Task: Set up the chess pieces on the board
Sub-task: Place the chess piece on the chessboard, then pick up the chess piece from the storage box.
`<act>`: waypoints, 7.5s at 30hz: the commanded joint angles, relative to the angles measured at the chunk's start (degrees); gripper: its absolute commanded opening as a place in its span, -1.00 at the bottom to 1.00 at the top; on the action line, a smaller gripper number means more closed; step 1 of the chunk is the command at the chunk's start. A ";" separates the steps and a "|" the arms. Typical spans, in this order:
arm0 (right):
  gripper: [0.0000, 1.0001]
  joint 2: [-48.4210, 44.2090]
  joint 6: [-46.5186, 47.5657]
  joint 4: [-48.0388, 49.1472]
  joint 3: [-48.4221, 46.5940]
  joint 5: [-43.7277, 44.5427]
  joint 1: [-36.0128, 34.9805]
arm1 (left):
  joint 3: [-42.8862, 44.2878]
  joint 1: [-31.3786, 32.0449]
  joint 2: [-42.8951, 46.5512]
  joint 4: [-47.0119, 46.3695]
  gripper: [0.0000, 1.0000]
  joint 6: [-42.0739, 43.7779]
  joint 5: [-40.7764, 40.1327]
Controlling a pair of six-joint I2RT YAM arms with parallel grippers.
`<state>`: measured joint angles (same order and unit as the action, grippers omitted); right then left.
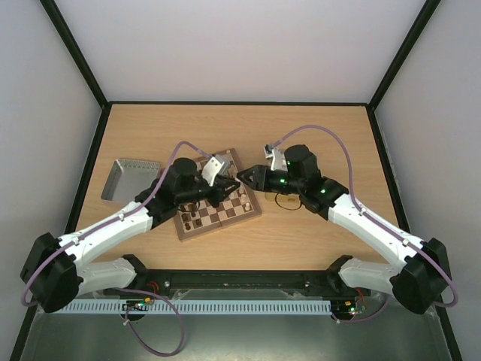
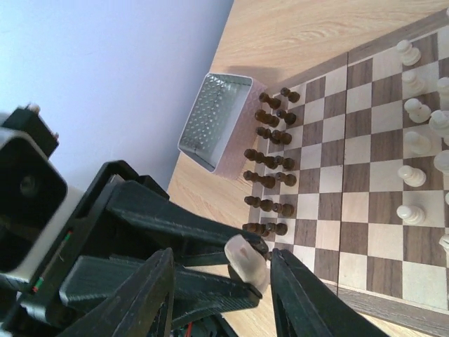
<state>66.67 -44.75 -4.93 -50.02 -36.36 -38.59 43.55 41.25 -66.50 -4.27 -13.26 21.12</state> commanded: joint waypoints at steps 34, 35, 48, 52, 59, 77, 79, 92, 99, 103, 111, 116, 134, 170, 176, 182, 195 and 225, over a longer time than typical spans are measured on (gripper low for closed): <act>-0.97 1.35 20.45 -19.31 -10.28 -4.48 -0.17 | -0.85 3.92 0.18 -11.31 -0.73 23.77 3.42; -0.97 1.09 20.35 -18.93 -10.25 -3.68 -0.16 | -0.57 3.90 0.08 -10.91 -0.66 23.14 2.99; -0.97 5.99 20.12 -14.54 -15.07 16.54 -0.16 | -1.94 3.39 7.39 -4.93 0.60 10.19 -18.22; -0.97 13.01 20.63 -14.59 -20.60 21.71 -0.17 | -1.72 1.05 12.11 -1.17 0.68 2.20 -30.33; -0.97 26.13 22.05 -13.72 -28.22 30.21 -0.53 | -0.51 -5.27 16.46 8.39 0.67 -11.64 -32.60; -0.97 49.00 26.93 -13.05 -39.43 40.77 -4.21 | -4.72 -14.35 17.04 10.10 0.71 -14.50 -23.76; -0.97 49.89 26.87 -12.83 -39.72 40.84 -4.17 | -4.94 -14.53 16.94 9.90 0.71 -14.52 -23.47; -0.94 54.17 26.54 -15.02 -42.97 41.19 -3.95 | -5.22 -14.97 16.32 9.55 0.71 -14.58 -22.30; -0.92 54.83 26.42 -16.30 -43.98 41.36 -3.75 | -5.22 -15.06 15.97 9.46 0.71 -14.59 -21.96; -0.91 54.91 26.06 -17.13 -44.01 41.45 -3.64 | -5.28 -15.07 15.72 9.39 0.71 -14.56 -21.77; -0.87 55.03 25.23 -18.72 -44.08 40.36 -3.05 | -5.39 -15.15 15.32 9.12 0.71 -14.61 -21.48; -0.85 55.51 25.24 -18.65 -44.26 39.23 -2.73 | -5.43 -15.15 15.17 9.13 0.72 -14.60 -21.39; -0.65 55.00 25.01 -19.94 -45.26 38.10 -2.59 | -5.57 -15.20 15.19 9.05 0.72 -14.47 -21.12; -0.47 39.66 3.48 -4.34 -17.17 37.87 16.00 | -4.38 -15.42 13.33 8.75 0.75 -15.75 -18.82; -0.34 43.38 5.79 -3.13 -20.26 39.10 16.00 | -4.30 -15.42 13.34 9.00 0.75 -15.72 -19.01; -0.30 45.81 7.74 -3.10 -20.83 39.18 15.91 | -4.18 -15.48 12.89 9.23 0.74 -16.00 -19.03; -0.28 47.12 10.67 -5.26 -20.33 45.22 15.65 | -3.83 -15.59 13.80 9.62 0.75 -15.37 -19.82; -0.21 44.86 9.17 -6.13 -21.16 39.35 15.56 | -4.22 -15.59 13.38 9.05 0.75 -15.46 -19.19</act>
<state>110.28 -33.34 -14.13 -69.84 1.85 -22.85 38.81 25.96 -53.45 5.54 -28.91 1.54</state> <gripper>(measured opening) 0.385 0.874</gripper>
